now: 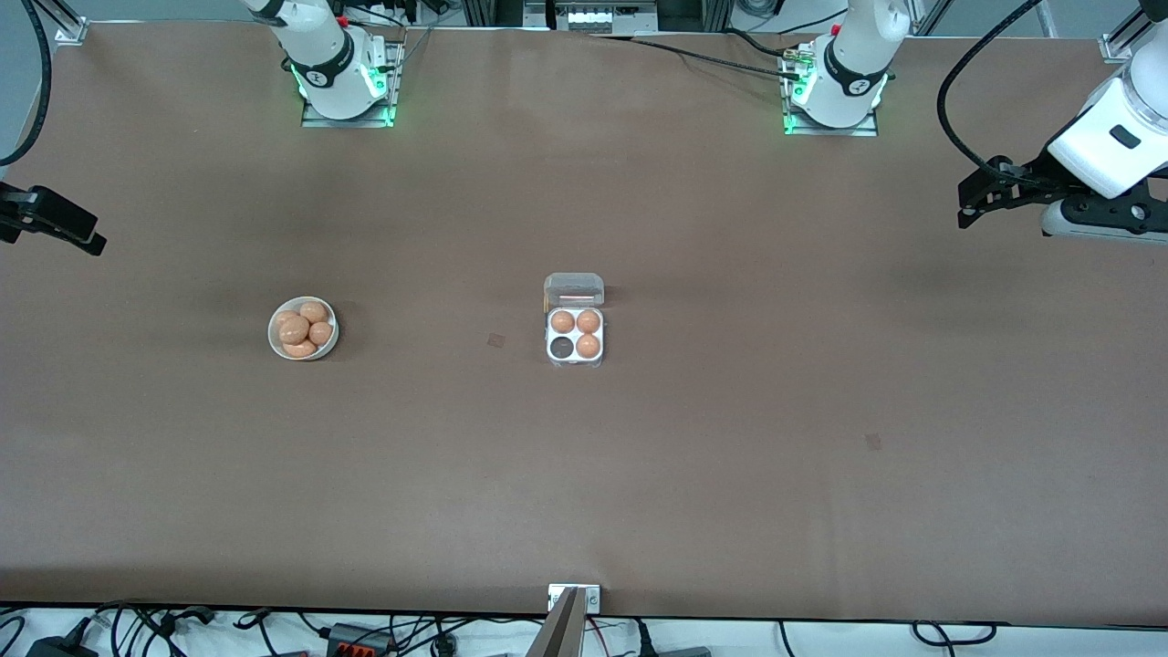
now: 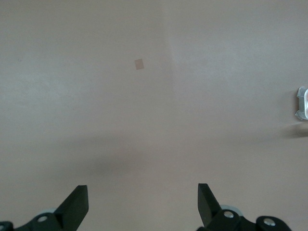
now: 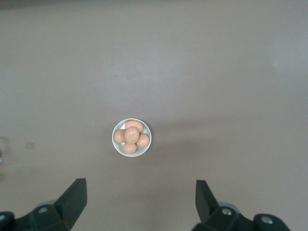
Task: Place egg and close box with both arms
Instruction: 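Move the right gripper over the white bowl of eggs, then lower the right gripper into the bowl and grasp one brown egg, then lift the egg with the right gripper and carry it over the carton, then lower the egg into the empty carton slot and open the right gripper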
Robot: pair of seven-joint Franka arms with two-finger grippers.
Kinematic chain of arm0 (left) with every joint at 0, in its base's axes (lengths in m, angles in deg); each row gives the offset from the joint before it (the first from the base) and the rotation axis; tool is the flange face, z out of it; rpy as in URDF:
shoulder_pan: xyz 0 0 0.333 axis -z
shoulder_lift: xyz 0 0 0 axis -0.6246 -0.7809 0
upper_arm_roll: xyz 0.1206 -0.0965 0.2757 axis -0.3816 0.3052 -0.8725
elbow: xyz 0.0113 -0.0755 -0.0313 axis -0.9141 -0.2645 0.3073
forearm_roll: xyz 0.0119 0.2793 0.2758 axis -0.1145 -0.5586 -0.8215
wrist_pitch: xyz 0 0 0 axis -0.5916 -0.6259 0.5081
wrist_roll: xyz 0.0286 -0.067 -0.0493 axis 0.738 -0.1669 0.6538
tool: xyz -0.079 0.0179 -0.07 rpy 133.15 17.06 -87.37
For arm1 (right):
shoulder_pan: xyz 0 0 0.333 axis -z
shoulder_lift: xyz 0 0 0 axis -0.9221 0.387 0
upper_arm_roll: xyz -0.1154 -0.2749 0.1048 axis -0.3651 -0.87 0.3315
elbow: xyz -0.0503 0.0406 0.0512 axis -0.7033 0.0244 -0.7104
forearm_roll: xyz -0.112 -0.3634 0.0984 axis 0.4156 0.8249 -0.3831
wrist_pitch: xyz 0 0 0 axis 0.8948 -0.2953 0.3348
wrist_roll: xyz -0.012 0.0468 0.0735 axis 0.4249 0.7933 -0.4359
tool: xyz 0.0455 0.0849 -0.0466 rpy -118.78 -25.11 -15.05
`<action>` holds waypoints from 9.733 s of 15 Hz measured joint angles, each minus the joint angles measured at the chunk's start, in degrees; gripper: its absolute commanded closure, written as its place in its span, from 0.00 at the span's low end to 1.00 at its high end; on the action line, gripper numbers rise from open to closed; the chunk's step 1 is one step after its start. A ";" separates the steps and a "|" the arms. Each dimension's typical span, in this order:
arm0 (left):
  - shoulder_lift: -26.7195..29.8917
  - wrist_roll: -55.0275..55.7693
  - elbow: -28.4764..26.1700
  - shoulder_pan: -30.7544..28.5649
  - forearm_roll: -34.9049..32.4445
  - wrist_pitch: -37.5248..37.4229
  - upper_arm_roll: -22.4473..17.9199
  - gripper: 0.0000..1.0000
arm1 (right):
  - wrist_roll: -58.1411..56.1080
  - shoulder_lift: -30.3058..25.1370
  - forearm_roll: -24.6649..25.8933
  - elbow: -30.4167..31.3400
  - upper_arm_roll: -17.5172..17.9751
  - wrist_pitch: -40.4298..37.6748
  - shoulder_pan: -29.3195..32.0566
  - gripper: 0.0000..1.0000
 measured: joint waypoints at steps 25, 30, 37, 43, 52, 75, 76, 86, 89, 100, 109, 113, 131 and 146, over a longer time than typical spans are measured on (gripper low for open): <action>-0.02 -0.06 0.00 0.14 0.00 -0.20 0.13 0.00 | -8.35 31.05 -9.35 -8.35 -0.69 -13.75 6.98 0.00; -0.02 -0.13 0.00 0.15 0.00 -1.82 0.36 0.00 | -9.02 37.50 -9.70 -13.22 -0.26 -9.87 7.52 0.00; -0.02 -0.13 0.00 0.10 0.00 -1.96 0.55 0.00 | -9.02 41.54 -12.11 -13.53 0.28 -2.99 5.91 0.00; -0.02 -0.13 0.00 0.01 0.00 -1.98 0.55 0.00 | -9.02 42.57 -13.37 -13.52 0.30 -1.72 4.06 0.00; -0.02 -0.14 0.00 -0.04 0.00 -1.98 0.55 0.00 | -9.00 43.58 -14.45 -9.58 0.32 0.15 2.14 0.00; -0.02 -0.14 0.00 -0.17 0.00 -1.99 0.37 0.00 | -9.01 41.37 -14.44 -3.08 0.20 0.33 2.20 0.42; -0.02 -0.14 0.00 -0.17 0.00 -1.99 0.35 0.00 | -9.01 41.36 -14.44 -3.07 0.19 0.33 2.20 0.51; -0.02 -0.14 0.00 -0.18 0.00 -1.99 0.35 0.00 | -9.03 40.77 -14.44 -3.08 0.17 0.64 2.20 0.81; -0.02 -0.14 0.00 -0.17 0.00 -1.99 0.35 0.00 | -9.03 37.97 -11.90 -3.11 0.17 1.69 1.98 0.81; -0.02 -0.14 0.00 -0.18 0.00 -2.01 0.34 0.00 | -6.26 19.99 -6.97 6.65 0.51 22.31 -9.87 0.80; -0.02 -0.14 0.00 -0.23 0.00 -2.56 0.32 0.00 | 16.62 23.65 0.00 7.87 -0.31 39.76 -28.28 0.81; -0.02 -0.14 0.00 -0.26 0.00 -2.57 0.29 0.00 | 26.08 31.03 0.62 2.69 -4.92 41.77 -36.90 0.81; -0.02 -0.14 0.00 -0.28 0.00 -2.59 0.22 0.00 | 43.17 42.16 0.84 -1.81 -6.46 46.41 -48.56 0.80; -0.03 -0.14 0.00 -0.29 0.00 -2.59 0.20 0.00 | 44.22 40.50 1.06 2.86 -6.78 47.48 -49.51 0.06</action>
